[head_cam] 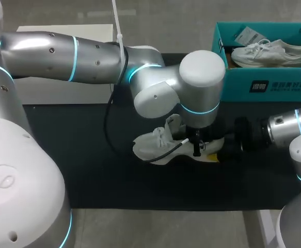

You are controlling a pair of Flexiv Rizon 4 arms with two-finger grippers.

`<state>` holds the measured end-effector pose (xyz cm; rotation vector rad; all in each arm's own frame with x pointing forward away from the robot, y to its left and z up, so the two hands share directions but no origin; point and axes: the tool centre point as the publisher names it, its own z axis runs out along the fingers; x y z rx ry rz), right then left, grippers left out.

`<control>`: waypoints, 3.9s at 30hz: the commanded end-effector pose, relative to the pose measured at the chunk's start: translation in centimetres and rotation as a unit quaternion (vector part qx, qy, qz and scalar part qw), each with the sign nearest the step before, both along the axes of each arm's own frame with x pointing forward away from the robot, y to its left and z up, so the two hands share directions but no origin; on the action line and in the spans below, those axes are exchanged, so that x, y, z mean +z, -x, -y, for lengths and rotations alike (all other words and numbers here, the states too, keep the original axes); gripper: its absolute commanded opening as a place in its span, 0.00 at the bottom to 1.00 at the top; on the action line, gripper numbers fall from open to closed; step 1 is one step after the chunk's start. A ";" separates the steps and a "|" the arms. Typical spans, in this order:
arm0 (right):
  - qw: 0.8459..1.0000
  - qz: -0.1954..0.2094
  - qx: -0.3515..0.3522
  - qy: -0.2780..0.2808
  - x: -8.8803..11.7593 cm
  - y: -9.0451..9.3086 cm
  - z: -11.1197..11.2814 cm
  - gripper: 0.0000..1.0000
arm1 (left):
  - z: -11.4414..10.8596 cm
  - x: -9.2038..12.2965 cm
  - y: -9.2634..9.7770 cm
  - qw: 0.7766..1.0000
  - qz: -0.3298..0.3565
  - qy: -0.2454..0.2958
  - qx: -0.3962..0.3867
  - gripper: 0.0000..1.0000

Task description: Take the shoe out of the shoebox, open the shoe tongue, remove and reinsert the insole, then place the shoe into the shoebox

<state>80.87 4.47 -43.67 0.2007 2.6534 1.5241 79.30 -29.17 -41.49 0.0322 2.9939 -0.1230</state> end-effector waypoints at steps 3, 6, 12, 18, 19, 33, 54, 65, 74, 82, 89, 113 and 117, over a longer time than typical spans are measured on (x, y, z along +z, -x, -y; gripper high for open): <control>1.000 0.000 -0.001 0.000 -0.2 -0.2 -0.1 0.00 | -0.3 -3.1 -0.4 0.999 -0.024 0.045 0.000 0.00; 1.000 0.000 -0.001 0.000 -0.2 -0.2 -0.1 0.00 | -0.6 -2.1 -0.6 0.998 -0.024 0.056 0.005 0.00; 1.000 0.000 -0.001 0.000 -0.2 -0.2 -0.1 0.00 | -1.2 -0.3 -0.5 0.996 -0.022 0.082 0.010 0.00; 1.000 0.000 -0.001 0.000 -0.2 -0.2 -0.1 0.00 | -1.8 2.1 -0.1 0.993 -0.030 0.114 0.006 0.00; 1.000 0.000 -0.001 0.000 -0.2 -0.2 -0.1 0.00 | -1.8 2.4 -0.1 0.992 -0.033 0.118 0.006 0.00; 1.000 0.000 -0.001 0.000 -0.2 -0.2 -0.1 0.00 | -3.2 5.1 -0.4 0.981 -0.054 0.186 0.006 0.00; 1.000 0.000 -0.001 0.000 -0.2 -0.2 -0.1 0.00 | -0.5 1.8 0.6 0.982 -0.145 0.099 -0.063 0.13; 1.000 0.000 -0.001 0.000 -0.2 -0.2 -0.1 0.00 | -0.8 1.5 1.2 0.980 -0.162 0.095 -0.070 0.43; 1.000 0.000 -0.001 0.000 -0.2 -0.2 -0.1 0.00 | 0.3 0.1 0.8 0.980 -0.166 0.077 -0.075 0.38; 1.000 0.000 -0.001 0.000 -0.2 -0.2 -0.1 0.00 | 0.6 -2.0 0.9 0.986 -0.147 0.050 -0.055 0.39; 1.000 0.000 -0.001 0.000 -0.2 -0.2 -0.1 0.00 | 0.9 -3.2 0.9 0.992 -0.111 0.043 -0.048 0.44; 1.000 0.000 -0.001 0.000 -0.2 -0.2 -0.1 0.00 | 0.7 -0.8 -1.4 0.984 -0.145 0.098 -0.042 0.36; 1.000 0.000 -0.001 0.000 -0.2 -0.2 -0.1 0.00 | 1.1 -1.2 -1.5 0.985 -0.138 0.097 -0.040 0.39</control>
